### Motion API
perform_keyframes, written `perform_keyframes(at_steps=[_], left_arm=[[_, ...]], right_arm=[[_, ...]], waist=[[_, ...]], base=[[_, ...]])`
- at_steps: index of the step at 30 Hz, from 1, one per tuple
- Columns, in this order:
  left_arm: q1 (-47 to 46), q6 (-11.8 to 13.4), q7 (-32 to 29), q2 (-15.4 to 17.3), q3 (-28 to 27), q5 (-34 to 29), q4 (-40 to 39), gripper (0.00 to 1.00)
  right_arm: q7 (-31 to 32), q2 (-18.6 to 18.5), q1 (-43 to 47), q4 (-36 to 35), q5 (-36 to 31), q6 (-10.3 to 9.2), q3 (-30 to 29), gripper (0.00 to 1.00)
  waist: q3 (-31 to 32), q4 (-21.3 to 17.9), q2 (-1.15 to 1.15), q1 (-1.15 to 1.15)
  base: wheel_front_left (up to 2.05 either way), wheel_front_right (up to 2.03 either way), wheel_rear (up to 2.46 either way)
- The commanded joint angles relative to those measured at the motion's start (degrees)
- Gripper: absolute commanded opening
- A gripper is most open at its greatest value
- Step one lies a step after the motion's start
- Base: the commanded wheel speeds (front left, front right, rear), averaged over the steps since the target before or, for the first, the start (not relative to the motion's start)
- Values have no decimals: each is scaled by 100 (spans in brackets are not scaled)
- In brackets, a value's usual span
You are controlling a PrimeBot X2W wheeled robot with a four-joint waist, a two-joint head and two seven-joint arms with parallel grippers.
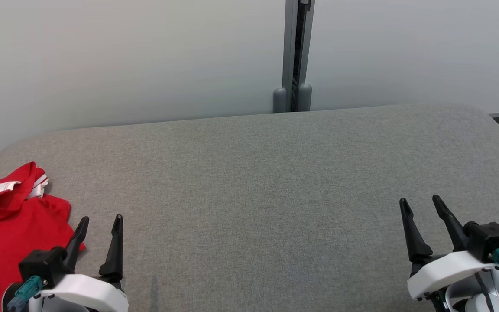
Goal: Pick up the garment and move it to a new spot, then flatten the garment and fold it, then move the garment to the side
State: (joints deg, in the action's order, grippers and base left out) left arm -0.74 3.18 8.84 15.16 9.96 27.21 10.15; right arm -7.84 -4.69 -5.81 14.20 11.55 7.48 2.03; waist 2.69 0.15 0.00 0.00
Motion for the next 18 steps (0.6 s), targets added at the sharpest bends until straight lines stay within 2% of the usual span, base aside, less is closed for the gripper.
perform_keyframes(at_steps=[1,18], left_arm=[[-130,42,17,26,-26,-75,3,100],[-257,31,92,116,26,-443,221,100]], right_arm=[[-77,-11,1,6,-95,1,-23,100],[-315,118,51,36,-568,1,-185,100]], waist=[[1,0,0,0],[20,4,0,0]], base=[[0,0,0],[0,0,0]])
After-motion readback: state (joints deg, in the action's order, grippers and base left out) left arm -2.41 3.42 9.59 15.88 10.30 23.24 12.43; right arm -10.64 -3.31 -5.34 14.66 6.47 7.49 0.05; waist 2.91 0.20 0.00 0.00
